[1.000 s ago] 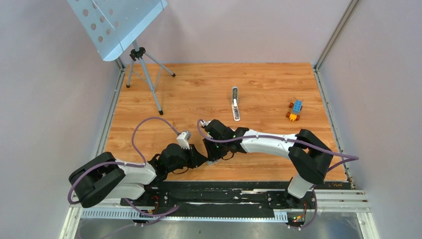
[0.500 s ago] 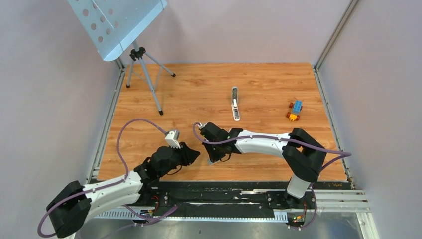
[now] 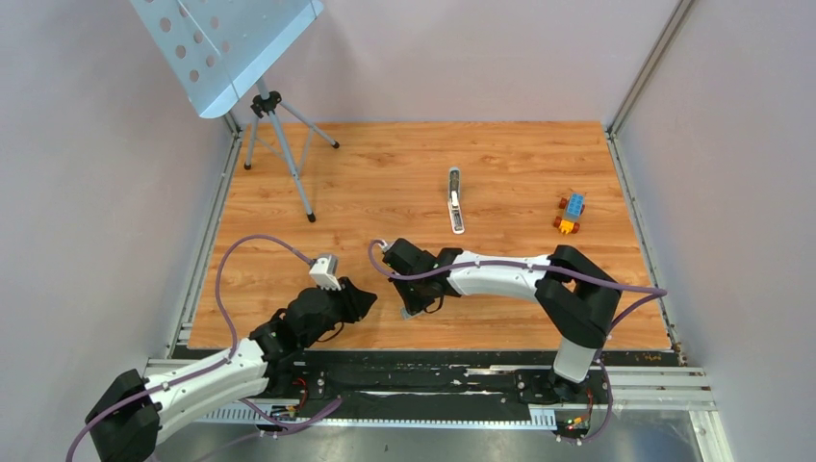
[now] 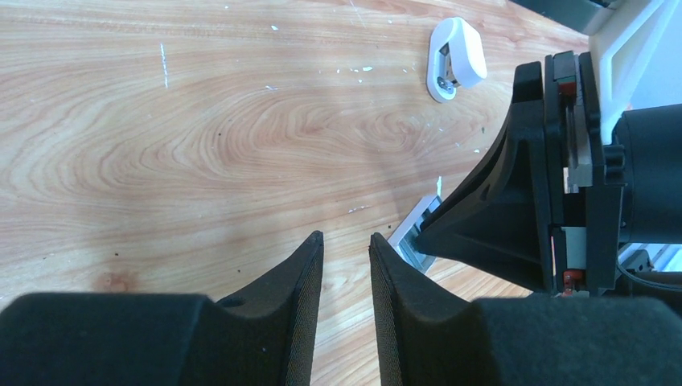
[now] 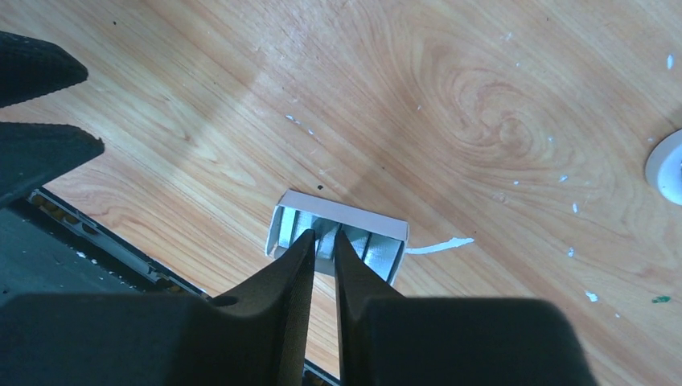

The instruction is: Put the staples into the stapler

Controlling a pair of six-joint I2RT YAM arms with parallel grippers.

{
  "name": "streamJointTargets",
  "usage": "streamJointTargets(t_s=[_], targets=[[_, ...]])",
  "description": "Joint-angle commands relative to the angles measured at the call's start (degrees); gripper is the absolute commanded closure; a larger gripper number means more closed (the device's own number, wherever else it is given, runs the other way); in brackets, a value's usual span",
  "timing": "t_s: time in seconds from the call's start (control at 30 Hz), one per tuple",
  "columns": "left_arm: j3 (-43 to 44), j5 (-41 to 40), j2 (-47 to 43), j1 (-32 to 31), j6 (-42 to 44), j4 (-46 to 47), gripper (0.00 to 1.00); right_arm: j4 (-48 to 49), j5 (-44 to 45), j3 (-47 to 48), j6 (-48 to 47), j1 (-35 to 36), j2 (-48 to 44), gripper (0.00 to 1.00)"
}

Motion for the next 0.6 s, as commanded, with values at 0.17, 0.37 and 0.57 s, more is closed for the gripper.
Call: streamJointTargets(t_s=[0.17, 0.37, 0.57], targets=[[-0.24, 0.07, 2.35, -0.18, 1.05, 1.37, 0.68, -2.84, 1.85, 1.58, -1.04, 1.01, 1.68, 0.91], [0.37, 0.88, 0.76, -0.18, 0.86, 0.50, 0.67, -2.91, 1.89, 1.24, -0.98, 0.95, 0.38, 1.00], [0.38, 3.62, 0.60, -0.18, 1.73, 0.96, 0.62, -2.93, 3.89, 0.68, -1.01, 0.82, -3.84, 1.00]])
